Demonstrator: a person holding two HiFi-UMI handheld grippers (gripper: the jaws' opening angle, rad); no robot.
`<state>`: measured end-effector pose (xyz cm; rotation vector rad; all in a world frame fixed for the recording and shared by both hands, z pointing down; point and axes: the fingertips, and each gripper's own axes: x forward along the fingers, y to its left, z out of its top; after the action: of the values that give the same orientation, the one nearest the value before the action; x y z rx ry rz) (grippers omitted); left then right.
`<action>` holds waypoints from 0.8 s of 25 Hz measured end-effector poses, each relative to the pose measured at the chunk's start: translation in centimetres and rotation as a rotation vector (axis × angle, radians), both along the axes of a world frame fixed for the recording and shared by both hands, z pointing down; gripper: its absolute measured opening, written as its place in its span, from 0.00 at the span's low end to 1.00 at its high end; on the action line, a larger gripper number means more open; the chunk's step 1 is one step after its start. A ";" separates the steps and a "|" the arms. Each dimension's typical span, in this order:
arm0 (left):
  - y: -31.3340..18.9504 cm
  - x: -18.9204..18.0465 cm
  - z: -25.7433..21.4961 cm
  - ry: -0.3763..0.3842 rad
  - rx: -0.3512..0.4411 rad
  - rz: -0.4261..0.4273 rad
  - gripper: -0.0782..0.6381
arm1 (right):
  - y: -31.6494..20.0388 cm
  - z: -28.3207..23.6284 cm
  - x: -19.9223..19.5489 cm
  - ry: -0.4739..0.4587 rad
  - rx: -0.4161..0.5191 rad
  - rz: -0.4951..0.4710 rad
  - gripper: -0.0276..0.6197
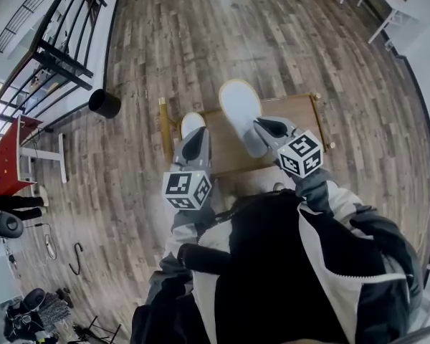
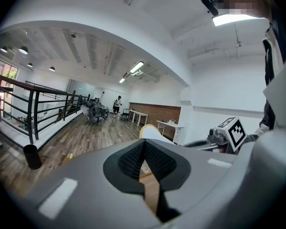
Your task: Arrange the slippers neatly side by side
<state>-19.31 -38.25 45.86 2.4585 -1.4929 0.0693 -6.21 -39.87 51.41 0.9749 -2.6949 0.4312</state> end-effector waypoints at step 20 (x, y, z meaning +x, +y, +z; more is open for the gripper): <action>3.1 -5.2 1.2 -0.037 -0.040 0.033 0.13 | -2.9 18.1 -9.7 0.133 -0.373 0.108 0.08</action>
<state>-24.50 -35.10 47.10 2.4634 -1.4516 0.1503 -15.93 -42.76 69.49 0.9983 -2.3349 0.8242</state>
